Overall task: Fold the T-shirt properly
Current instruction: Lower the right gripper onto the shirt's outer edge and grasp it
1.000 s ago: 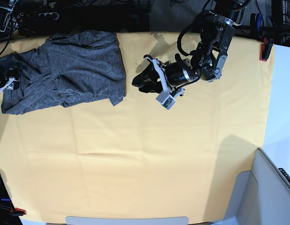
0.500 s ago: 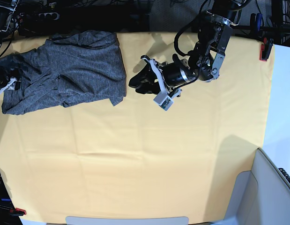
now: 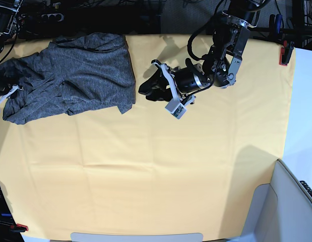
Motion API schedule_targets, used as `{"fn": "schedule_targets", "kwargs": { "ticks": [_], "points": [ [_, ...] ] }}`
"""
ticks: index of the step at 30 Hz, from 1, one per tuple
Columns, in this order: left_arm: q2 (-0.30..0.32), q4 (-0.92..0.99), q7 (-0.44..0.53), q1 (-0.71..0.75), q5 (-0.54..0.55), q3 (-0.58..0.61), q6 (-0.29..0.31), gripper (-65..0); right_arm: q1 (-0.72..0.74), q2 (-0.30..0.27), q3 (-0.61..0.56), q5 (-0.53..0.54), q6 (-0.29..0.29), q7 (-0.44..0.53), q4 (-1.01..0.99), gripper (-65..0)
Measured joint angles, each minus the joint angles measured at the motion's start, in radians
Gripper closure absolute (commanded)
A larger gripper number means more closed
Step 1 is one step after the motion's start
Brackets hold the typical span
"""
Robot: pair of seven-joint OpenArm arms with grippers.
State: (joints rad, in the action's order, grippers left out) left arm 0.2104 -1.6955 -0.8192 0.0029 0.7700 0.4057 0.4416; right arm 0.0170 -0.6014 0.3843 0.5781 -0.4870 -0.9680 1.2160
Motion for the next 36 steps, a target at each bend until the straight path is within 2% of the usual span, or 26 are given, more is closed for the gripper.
{"fn": "schedule_targets", "kwargs": {
  "ticks": [4,8,10,12,18,25,32,36],
  "points": [
    [0.0,0.0,0.0,0.001,0.0,0.0,0.0,-18.4,-0.001,0.004,0.001,-0.002,0.0,-0.005,0.018,0.0],
    [0.0,0.0,0.0,0.003,-0.001,0.0,0.0,-18.4,-0.078,0.024,0.003,-0.039,0.013,-0.035,0.164,0.0],
    [0.001,0.0,0.0,0.005,0.001,0.0,0.001,-18.4,-0.132,0.031,-0.008,0.043,-0.031,-0.104,0.263,0.0],
    [0.0,0.0,0.0,0.004,0.0,0.0,0.0,-18.4,-0.162,0.062,-0.021,0.052,-0.037,-0.093,0.347,0.0],
    [0.002,0.0,0.001,0.003,0.0,0.0,0.0,-18.4,-0.238,0.077,-0.011,0.031,-0.029,-0.095,0.537,0.0],
    [0.003,0.0,0.0,0.005,0.0,0.0,0.0,-18.4,-0.286,0.151,-0.018,0.037,-0.032,-0.099,0.762,0.0],
    [0.02,0.0,0.0,0.006,-0.001,0.0,-0.001,-18.4,-0.297,0.235,-0.029,0.045,-0.031,-0.103,0.809,0.0],
    [0.016,0.0,0.0,0.006,0.0,0.0,0.0,-18.4,-0.288,0.252,-0.128,0.039,-0.028,-0.103,0.811,0.0]
  ]
}}
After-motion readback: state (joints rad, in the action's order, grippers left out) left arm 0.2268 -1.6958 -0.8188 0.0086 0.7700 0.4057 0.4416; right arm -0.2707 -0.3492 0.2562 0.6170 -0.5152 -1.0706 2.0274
